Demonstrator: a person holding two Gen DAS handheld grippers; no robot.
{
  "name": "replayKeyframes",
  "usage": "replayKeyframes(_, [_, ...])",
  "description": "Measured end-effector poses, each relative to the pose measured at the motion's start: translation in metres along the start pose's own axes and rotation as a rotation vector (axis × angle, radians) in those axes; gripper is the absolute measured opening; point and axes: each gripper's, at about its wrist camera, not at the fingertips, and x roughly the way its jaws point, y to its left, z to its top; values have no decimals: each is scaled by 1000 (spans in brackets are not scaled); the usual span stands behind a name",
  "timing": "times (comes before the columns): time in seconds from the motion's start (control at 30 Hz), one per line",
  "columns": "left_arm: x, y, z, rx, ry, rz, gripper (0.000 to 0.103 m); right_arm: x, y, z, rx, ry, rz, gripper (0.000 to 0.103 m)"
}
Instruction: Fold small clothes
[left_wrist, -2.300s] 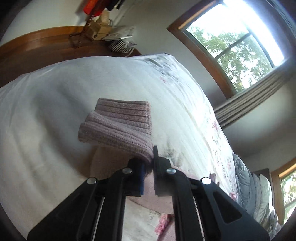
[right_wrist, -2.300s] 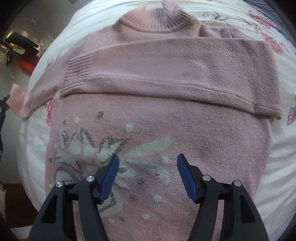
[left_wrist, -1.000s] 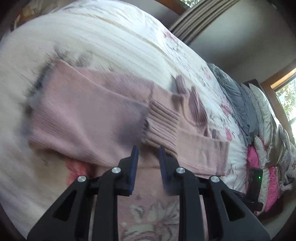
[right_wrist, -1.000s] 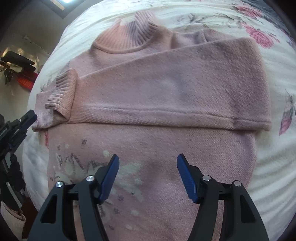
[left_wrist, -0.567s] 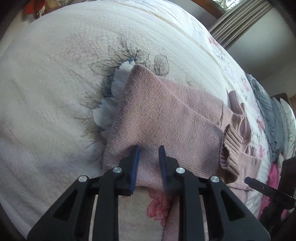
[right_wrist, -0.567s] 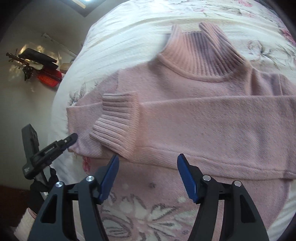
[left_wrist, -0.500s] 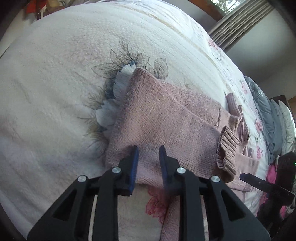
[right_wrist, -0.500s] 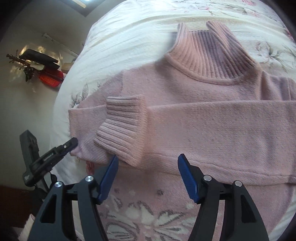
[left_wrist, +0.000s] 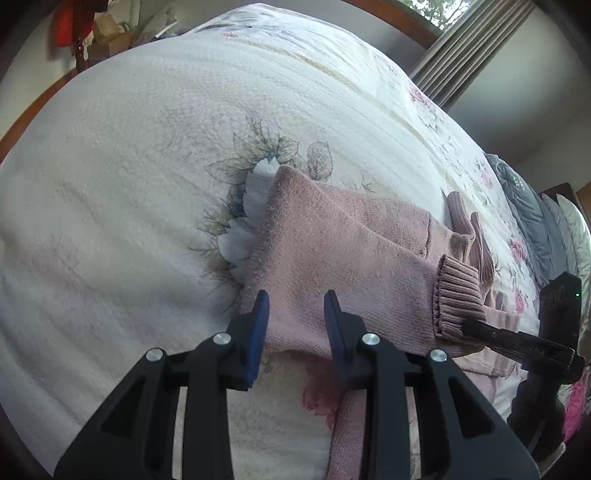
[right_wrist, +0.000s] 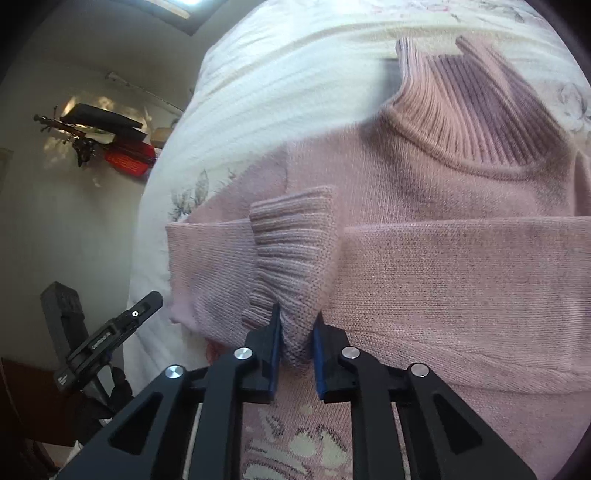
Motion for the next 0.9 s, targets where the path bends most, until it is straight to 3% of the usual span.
replayKeyframes(0.27, [12, -63, 0, 124, -10, -46, 32, -91, -46, -20, 21, -145, -88, 15])
replayKeyframes(0.43, [41, -96, -11, 182, 30, -43, 32, -104, -92, -31, 108, -170, -160, 15])
replayKeyframes(0.6, [65, -107, -21, 190, 72, -1, 32, -99, -120, -36, 133, -176, -262, 15])
replayKeyframes(0.73, [66, -115, -26, 207, 69, -2, 32, -93, -144, -40, 187, -165, -288, 15])
replayKeyframes(0.83, [73, -121, -29, 241, 91, 22, 33, -84, -148, -41, 188, -112, -337, 25])
replayKeyframes(0.9, [77, -121, -29, 247, 107, 34, 33, -95, -141, -43, 168, -146, -414, 29])
